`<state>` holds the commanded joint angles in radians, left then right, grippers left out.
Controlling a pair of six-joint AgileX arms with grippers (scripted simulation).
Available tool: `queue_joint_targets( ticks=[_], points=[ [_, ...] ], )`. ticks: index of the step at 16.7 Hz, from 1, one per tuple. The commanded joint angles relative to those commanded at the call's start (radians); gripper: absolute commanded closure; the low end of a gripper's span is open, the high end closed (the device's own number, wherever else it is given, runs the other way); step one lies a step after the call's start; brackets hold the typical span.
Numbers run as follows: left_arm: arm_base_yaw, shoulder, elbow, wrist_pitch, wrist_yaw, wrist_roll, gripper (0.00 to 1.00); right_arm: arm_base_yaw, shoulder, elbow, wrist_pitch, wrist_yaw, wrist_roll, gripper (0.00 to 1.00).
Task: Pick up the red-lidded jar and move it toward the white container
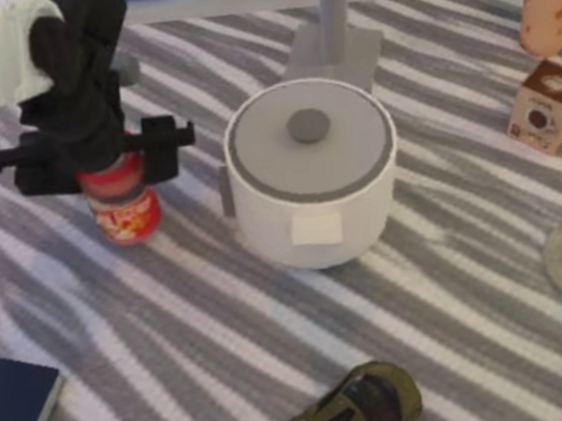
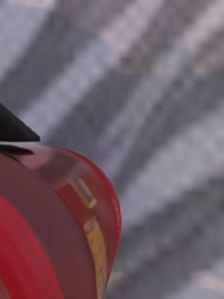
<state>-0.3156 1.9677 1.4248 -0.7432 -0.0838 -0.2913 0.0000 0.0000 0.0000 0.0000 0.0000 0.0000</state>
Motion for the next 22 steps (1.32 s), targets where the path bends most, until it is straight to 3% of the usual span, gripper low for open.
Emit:
queue_joint_targets(
  ticks=[6,19,22],
  points=[
    [0.001,0.024,-0.025,0.048,0.000,0.001,1.00,0.000,0.000,0.000,0.000,0.000,0.000,0.00],
    [0.001,0.024,-0.025,0.048,0.000,0.001,0.02,0.000,0.000,0.000,0.000,0.000,0.000,0.00],
    [0.001,0.024,-0.025,0.048,0.000,0.001,0.00,0.000,0.000,0.000,0.000,0.000,0.000,0.00]
  ],
)
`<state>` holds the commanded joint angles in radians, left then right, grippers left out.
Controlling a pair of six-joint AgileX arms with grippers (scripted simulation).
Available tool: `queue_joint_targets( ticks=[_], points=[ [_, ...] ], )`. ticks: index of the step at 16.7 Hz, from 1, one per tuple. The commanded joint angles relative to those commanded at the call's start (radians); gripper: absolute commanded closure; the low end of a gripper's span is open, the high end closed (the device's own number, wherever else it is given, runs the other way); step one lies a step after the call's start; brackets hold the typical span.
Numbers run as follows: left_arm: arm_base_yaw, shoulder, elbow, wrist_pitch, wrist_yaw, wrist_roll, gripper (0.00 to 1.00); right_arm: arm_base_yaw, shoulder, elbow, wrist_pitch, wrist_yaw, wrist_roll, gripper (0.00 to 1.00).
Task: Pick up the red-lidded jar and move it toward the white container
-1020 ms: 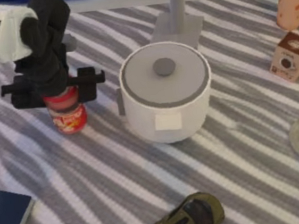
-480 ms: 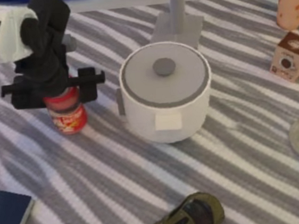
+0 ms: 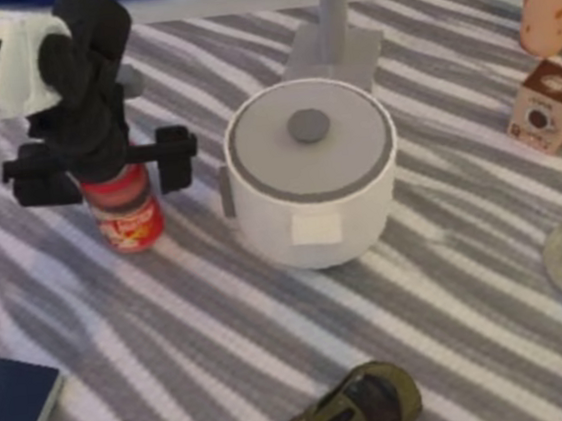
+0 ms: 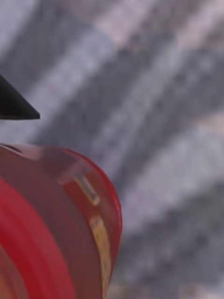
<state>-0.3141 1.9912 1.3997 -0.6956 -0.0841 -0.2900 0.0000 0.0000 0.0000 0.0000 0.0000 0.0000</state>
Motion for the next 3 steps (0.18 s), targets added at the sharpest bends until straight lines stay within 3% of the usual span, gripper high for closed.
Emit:
queue_joint_targets(
  ticks=[3],
  points=[
    [0.000,0.000,0.000,0.000,0.000,0.000,0.00,0.000,0.000,0.000,0.000,0.000,0.000,0.00]
  ],
)
